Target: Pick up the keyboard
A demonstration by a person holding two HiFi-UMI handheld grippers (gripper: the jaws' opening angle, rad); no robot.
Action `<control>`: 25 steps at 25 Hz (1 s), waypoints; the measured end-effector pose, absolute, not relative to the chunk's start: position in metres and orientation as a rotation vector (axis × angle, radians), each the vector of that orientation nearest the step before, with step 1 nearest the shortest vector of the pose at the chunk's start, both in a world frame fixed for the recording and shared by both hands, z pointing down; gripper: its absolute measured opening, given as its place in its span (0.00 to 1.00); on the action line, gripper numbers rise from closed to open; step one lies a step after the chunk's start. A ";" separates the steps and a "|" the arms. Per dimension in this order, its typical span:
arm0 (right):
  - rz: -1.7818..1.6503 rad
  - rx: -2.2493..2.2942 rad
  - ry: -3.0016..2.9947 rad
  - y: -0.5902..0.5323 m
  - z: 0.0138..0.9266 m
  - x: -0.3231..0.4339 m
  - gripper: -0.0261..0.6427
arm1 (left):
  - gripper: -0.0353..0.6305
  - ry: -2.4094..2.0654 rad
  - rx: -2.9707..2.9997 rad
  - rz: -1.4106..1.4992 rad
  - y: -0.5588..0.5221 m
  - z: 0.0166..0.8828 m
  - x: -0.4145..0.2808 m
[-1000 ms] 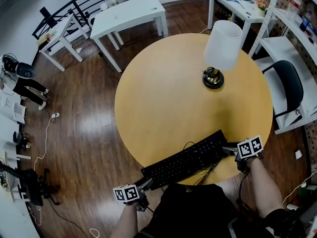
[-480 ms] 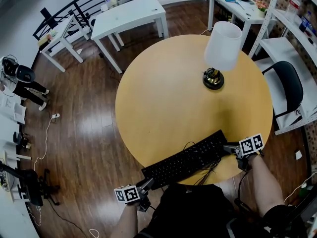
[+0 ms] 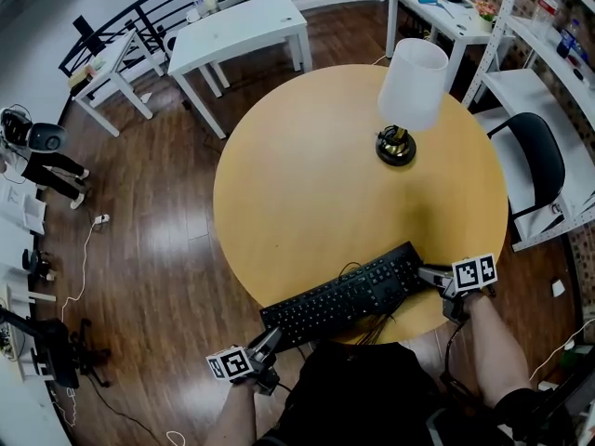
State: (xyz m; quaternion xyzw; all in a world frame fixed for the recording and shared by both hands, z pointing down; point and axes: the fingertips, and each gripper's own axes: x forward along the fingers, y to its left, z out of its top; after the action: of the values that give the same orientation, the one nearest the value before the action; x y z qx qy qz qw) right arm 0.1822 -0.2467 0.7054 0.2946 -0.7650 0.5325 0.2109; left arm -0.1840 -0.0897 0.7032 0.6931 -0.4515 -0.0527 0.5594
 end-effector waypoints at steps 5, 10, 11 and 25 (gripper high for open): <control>1.493 0.846 -2.187 -0.250 0.685 0.184 0.21 | 0.25 -1.061 1.660 -0.174 -0.096 0.685 -0.183; 1.505 0.852 -2.298 -0.251 0.652 0.179 0.19 | 0.25 -1.087 1.747 -0.188 -0.101 0.650 -0.191; 1.496 0.856 -2.323 -0.252 0.644 0.178 0.18 | 0.25 -1.097 1.760 -0.184 -0.102 0.642 -0.192; 1.309 0.881 -2.612 -0.273 0.512 0.155 0.19 | 0.25 -1.196 1.888 -0.147 -0.131 0.513 -0.213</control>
State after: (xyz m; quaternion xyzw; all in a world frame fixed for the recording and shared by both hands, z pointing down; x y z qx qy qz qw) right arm 0.1550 -0.2733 0.5120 0.2883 -0.8552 0.4284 0.0452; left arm -0.2131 -0.1306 0.5126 0.7587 -0.4807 -0.0589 0.4357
